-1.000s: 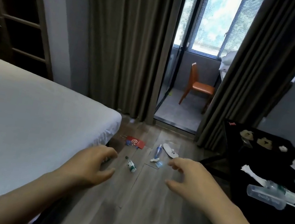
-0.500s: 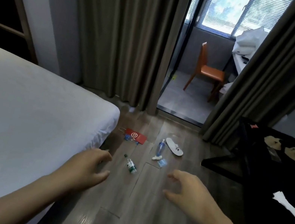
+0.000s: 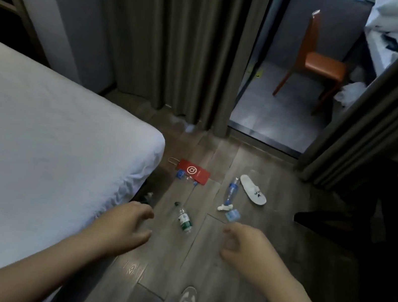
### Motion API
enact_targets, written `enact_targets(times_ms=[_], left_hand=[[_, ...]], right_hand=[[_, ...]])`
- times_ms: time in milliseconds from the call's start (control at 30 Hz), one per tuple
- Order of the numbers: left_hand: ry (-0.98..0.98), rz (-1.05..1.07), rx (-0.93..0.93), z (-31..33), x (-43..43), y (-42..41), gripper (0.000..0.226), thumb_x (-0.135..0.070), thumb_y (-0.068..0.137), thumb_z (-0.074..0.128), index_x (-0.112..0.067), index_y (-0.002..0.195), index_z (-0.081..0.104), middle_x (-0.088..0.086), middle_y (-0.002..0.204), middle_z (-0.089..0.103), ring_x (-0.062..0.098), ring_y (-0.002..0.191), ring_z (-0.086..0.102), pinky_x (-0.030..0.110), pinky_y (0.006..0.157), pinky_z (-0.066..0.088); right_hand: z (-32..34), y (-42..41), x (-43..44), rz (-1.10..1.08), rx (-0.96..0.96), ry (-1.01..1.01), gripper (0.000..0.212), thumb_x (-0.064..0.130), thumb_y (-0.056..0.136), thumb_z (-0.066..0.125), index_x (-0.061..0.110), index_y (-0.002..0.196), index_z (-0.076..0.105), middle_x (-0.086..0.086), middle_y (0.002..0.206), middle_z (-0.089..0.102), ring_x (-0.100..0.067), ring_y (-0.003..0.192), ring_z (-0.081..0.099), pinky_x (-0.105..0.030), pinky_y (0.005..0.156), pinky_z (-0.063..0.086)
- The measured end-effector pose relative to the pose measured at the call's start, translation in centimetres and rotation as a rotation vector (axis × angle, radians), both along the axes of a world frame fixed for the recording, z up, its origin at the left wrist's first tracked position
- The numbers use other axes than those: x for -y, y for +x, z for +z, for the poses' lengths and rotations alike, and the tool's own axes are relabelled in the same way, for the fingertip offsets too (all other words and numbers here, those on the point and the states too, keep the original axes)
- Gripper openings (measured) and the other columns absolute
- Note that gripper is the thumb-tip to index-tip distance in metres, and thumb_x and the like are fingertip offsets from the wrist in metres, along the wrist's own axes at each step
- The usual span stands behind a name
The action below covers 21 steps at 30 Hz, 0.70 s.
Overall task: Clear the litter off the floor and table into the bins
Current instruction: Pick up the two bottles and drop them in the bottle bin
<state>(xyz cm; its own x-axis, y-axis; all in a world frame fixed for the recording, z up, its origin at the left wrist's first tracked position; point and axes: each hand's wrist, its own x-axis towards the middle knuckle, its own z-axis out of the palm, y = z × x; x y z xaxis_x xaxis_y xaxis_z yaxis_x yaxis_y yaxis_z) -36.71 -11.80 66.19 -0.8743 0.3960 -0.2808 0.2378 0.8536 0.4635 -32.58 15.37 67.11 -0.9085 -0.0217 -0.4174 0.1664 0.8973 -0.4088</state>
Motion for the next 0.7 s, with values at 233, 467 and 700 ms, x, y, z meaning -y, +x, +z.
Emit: enact_targets(times_ms=[233,467,700], left_hand=[[-0.036,0.124,0.098,-5.2,-5.1,-10.8,0.036,-0.029,0.086,0.057,-0.02,0.121,0.06,-0.005,0.12,0.062,0.01,0.109,0.057,0.025,0.091,0.046],[-0.073,0.22,0.202,-12.4,-6.1,-18.9,0.038,-0.032,0.086,0.059,-0.019,0.122,0.059,-0.003,0.118,0.063,0.011,0.107,0.058,0.025,0.09,0.047],[-0.089,0.22,0.284,-22.3,-5.2,-24.2,0.037,-0.028,0.085,0.059,-0.017,0.12,0.059,0.002,0.115,0.062,0.014,0.103,0.059,0.024,0.085,0.044]], right_hand=[[-4.8,-13.1,-5.1,0.038,0.083,-0.006,0.045,0.035,0.084,0.063,0.025,0.127,0.055,0.004,0.122,0.06,-0.012,0.108,0.058,-0.024,0.085,0.048],[-11.4,-21.4,-6.4,0.025,0.099,-0.008,0.045,0.037,0.086,0.065,0.024,0.127,0.054,0.003,0.121,0.059,-0.013,0.108,0.057,-0.026,0.085,0.048],[-20.9,-25.8,-5.0,-0.017,0.153,0.005,0.046,0.04,0.087,0.06,0.026,0.13,0.052,0.005,0.125,0.058,-0.013,0.115,0.054,-0.024,0.084,0.04]])
